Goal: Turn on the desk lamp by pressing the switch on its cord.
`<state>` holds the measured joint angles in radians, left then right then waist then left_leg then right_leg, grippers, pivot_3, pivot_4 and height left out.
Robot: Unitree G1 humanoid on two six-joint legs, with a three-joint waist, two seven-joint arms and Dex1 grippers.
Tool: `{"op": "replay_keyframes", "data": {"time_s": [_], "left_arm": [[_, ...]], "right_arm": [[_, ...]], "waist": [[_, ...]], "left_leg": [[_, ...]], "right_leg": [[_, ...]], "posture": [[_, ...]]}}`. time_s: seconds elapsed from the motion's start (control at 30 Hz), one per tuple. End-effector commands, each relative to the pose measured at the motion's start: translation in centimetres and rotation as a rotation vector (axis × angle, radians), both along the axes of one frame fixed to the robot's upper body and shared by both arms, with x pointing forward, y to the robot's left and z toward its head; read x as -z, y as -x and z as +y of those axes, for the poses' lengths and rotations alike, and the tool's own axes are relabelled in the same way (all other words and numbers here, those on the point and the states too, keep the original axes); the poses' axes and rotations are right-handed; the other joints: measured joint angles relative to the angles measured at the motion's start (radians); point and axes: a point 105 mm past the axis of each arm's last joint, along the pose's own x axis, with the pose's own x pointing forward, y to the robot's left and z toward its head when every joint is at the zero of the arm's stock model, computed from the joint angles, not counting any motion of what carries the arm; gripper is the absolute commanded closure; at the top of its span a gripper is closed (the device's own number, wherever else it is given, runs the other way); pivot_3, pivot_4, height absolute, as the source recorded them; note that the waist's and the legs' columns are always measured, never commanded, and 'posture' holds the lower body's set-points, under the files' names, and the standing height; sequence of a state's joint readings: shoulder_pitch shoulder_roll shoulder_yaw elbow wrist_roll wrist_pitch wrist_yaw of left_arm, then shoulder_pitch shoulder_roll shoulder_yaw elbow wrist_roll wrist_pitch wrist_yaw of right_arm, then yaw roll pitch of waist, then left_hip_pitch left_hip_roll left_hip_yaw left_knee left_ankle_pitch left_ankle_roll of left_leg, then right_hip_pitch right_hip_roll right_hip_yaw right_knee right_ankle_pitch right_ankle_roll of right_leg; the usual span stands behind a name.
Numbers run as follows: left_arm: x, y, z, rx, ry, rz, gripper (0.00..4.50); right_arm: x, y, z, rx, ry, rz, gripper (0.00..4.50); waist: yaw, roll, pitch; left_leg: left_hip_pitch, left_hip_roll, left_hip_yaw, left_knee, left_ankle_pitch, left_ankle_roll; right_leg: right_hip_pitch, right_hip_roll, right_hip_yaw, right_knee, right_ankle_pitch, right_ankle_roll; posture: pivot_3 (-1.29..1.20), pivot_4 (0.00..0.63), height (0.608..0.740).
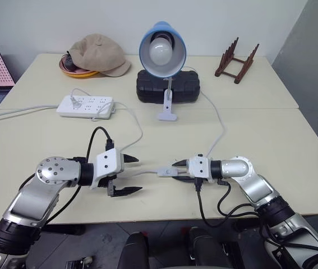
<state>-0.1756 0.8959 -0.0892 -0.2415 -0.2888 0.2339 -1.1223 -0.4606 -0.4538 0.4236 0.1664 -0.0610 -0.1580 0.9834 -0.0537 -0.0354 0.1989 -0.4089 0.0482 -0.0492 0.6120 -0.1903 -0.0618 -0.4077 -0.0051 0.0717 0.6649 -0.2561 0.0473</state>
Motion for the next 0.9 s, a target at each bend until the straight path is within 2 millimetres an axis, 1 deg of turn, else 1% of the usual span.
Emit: {"op": "replay_keyframes", "data": {"time_s": [0.03,0.17,0.23,0.33,0.37,0.43,0.47,0.53,0.57,0.63,0.7,0.8,0.9], "left_arm": [[-1.3,0.0,-0.2,0.004,0.020,-0.054,0.00],[-1.3,-0.1,-0.2,-0.010,0.034,-0.041,0.00],[-1.6,-0.1,-0.1,-0.053,0.082,-0.003,0.00],[-4.5,-0.3,-0.9,-0.218,0.414,0.213,0.00],[-5.0,-0.1,-1.1,-0.243,0.479,0.267,0.00],[-5.9,0.3,-2.1,-0.277,0.640,0.364,0.00],[-6.1,0.3,-2.7,-0.308,0.720,0.389,0.00],[-6.5,0.1,-3.3,-0.356,0.817,0.428,0.00],[-6.5,0.0,-3.7,-0.373,0.873,0.460,0.00],[-5.9,-0.5,-4.2,-0.427,0.939,0.490,0.00],[-5.2,-1.0,-4.5,-0.467,0.968,0.514,0.00],[-5.1,-1.3,-4.8,-0.480,0.992,0.534,0.00],[-4.8,-2.4,-5.1,-0.493,1.033,0.547,0.00]], "right_arm": [[-1.3,-0.3,0.2,-0.022,-0.019,-0.059,3.47],[-2.0,-0.5,0.1,-0.026,-0.031,-0.070,3.47],[-2.6,-0.7,0.1,-0.023,-0.047,-0.070,3.47],[-4.8,-2.0,0.1,0.062,-0.142,-0.055,3.47],[-5.3,-2.3,0.1,0.081,-0.163,-0.048,3.47],[-6.9,-3.6,0.2,0.159,-0.240,-0.032,3.47],[-7.7,-4.2,0.3,0.195,-0.275,-0.035,3.47],[-8.6,-4.7,0.4,0.231,-0.306,-0.039,3.47],[-8.9,-4.9,0.4,0.245,-0.313,-0.041,3.47],[-9.3,-5.2,0.2,0.269,-0.327,-0.044,3.47],[-9.6,-5.0,0.2,0.264,-0.339,-0.043,3.47],[-9.8,-4.9,0.1,0.258,-0.346,-0.041,3.47],[-10.3,-3.5,0.6,0.179,-0.360,-0.021,3.47]], "waist": [[0.000,0.000,0.000],[0.000,0.000,0.000],[0.000,0.000,0.000],[0.000,0.000,0.000],[-0.001,0.000,0.000],[-0.001,0.000,0.000],[-0.001,0.000,0.000],[0.000,0.000,0.000],[0.002,-0.001,0.000],[0.004,-0.001,-0.001],[0.005,-0.001,-0.001],[0.006,-0.001,-0.001],[0.006,-0.001,-0.001]], "left_leg": [[0.000,0.000,0.000,0.000,0.000,0.000],[0.000,0.000,0.000,0.000,0.000,0.000],[0.000,0.000,0.000,0.000,0.000,0.000],[0.000,0.000,0.000,0.000,0.000,0.000],[0.000,0.000,-0.001,0.000,0.000,0.000],[0.000,0.000,-0.001,0.000,0.000,0.000],[0.000,0.000,-0.002,0.000,0.000,0.000],[0.000,0.000,-0.002,0.001,0.000,0.000],[0.000,0.000,-0.003,0.001,0.000,0.000],[0.000,0.000,-0.003,0.002,0.000,0.000],[0.000,0.000,-0.004,0.002,0.000,0.000],[0.000,-0.001,-0.003,0.002,0.000,0.000],[0.000,-0.001,-0.003,0.002,0.000,0.000]], "right_leg": [[0.000,0.000,0.000,0.000,0.000,0.000],[0.000,0.000,0.000,0.000,0.000,0.000],[0.000,0.000,0.000,0.000,0.000,0.000],[0.000,0.000,0.000,0.001,0.001,0.001],[0.000,0.000,0.000,0.001,0.001,0.002],[0.000,0.000,-0.001,0.001,0.002,0.003],[0.000,0.000,-0.001,0.001,0.002,0.003],[0.001,0.000,-0.001,0.001,0.002,0.004],[0.001,0.000,-0.001,0.002,0.002,0.004],[0.002,0.000,-0.001,0.002,0.003,0.004],[0.002,0.000,-0.001,0.002,0.003,0.003],[0.002,0.000,-0.001,0.002,0.003,0.003],[0.002,0.000,-0.001,0.002,0.003,0.003]], "posture": [[0.00,0.150,0.740],[0.00,0.150,0.740],[0.00,0.150,0.740],[0.00,0.150,0.740],[0.00,0.150,0.740],[0.00,0.150,0.740],[0.00,0.150,0.740],[0.00,0.150,0.740],[0.00,0.150,0.740],[0.00,0.150,0.740],[0.00,0.150,0.740],[0.00,0.150,0.740],[0.00,0.150,0.740]]}}
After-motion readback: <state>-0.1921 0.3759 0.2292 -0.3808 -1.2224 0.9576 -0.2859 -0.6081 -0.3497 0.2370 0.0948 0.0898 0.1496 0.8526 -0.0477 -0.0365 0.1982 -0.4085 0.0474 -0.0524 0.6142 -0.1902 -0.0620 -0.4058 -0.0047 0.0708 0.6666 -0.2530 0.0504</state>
